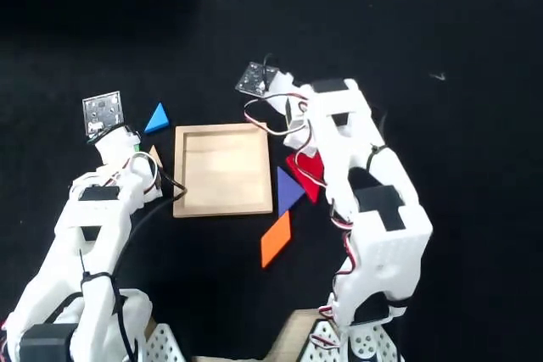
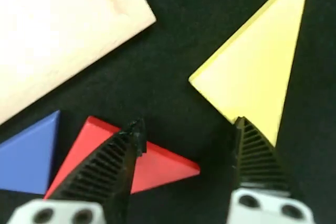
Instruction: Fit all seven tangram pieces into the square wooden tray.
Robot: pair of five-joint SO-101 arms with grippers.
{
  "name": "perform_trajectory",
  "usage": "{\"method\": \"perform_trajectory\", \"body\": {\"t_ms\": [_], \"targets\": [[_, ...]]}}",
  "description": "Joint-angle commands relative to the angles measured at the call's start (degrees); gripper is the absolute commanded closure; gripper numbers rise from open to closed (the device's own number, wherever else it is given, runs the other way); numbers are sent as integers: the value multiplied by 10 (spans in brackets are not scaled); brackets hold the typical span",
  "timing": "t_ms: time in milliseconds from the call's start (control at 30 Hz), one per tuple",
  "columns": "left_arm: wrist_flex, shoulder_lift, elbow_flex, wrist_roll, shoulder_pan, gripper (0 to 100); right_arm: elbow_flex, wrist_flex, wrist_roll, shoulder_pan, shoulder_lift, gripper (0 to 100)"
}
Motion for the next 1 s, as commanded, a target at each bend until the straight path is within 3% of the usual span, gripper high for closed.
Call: {"method": "perform_trajectory", "body": {"t_ms": [0, 233, 467, 767, 967], "targets": [[-10, -1, -21, 3, 6, 970, -50, -18, 0, -17, -49, 736], [-10, -1, -21, 3, 6, 970, -105, -91, 26, -15, 79, 734], [-11, -1, -21, 3, 7, 970, -219, -1, 28, -11, 160, 733], [-21, -1, -17, 3, 7, 970, -243, 7, 61, 4, 209, 740], [-21, -1, -17, 3, 7, 970, -290, 10, 61, 35, 210, 930]]}}
